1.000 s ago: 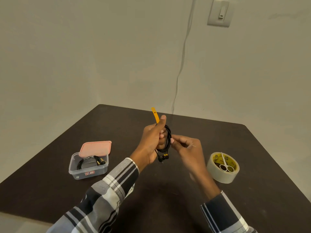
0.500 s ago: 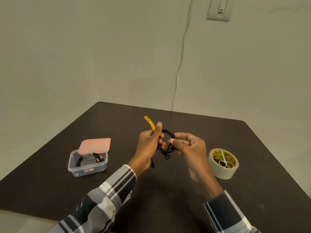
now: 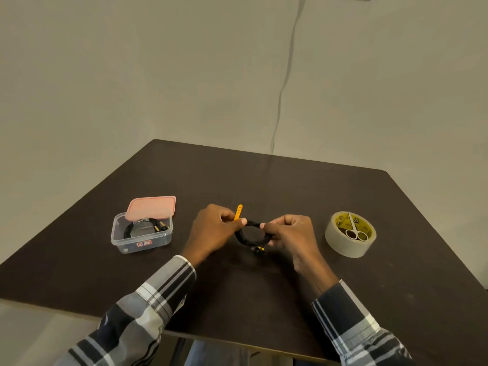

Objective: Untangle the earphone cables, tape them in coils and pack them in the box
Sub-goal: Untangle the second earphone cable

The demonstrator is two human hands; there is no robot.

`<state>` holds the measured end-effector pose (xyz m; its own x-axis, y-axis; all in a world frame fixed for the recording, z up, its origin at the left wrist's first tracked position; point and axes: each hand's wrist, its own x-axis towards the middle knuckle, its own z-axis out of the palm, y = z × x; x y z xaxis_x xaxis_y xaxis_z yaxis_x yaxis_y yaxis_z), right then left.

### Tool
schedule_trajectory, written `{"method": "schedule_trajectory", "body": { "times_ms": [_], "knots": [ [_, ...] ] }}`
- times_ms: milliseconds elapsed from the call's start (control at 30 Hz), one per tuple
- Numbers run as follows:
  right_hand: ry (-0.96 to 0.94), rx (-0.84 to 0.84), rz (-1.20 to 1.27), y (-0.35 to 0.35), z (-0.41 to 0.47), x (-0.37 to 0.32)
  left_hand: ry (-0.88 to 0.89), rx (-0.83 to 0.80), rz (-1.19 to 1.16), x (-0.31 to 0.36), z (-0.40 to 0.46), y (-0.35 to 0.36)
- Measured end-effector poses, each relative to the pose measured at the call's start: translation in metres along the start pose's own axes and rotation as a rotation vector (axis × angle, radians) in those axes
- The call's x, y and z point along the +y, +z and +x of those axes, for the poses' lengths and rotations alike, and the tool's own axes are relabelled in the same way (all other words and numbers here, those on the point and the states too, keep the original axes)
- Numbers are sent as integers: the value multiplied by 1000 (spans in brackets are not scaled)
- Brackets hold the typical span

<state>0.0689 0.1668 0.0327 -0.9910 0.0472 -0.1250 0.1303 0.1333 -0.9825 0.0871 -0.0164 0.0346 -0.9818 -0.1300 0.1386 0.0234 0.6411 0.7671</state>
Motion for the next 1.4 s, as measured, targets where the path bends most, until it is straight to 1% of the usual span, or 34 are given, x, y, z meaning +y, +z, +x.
{"method": "schedule_trajectory", "body": {
  "times_ms": [67, 133, 233, 333, 467, 567, 700, 800, 933, 1067, 1267, 1400],
  "knots": [
    [1, 20, -91, 3, 2, 9, -11, -20, 175, -2, -1, 2],
    [-58, 51, -242, 5, 3, 16, -39, -30, 257, -4, -2, 6],
    [-175, 75, -452, 7, 3, 19, -47, -21, 275, -5, -3, 10],
    [-250, 72, -552, 8, 7, 19, -24, -8, 244, -5, 0, 14],
    [-307, 118, -536, 16, 14, 21, 4, 2, 95, -8, 7, 19],
    [-344, 157, -545, 21, 19, 21, -13, 4, -16, -10, 14, 19],
    [-364, 96, -609, 19, 18, 23, -13, 90, 71, -13, 19, 19],
    [-384, 51, -655, 15, 17, 21, -31, 76, 28, -18, 17, 19],
    [-350, 36, -593, 9, 18, 20, -86, 22, -114, -24, 16, 16],
    [-332, 55, -561, 6, 23, 20, -99, -3, -160, -28, 19, 12],
    [-305, 66, -478, 1, 26, 20, -105, 35, -202, -25, 27, 7],
    [-314, 91, -407, -6, 25, 13, -84, 109, -224, -25, 33, 3]
  ]
}}
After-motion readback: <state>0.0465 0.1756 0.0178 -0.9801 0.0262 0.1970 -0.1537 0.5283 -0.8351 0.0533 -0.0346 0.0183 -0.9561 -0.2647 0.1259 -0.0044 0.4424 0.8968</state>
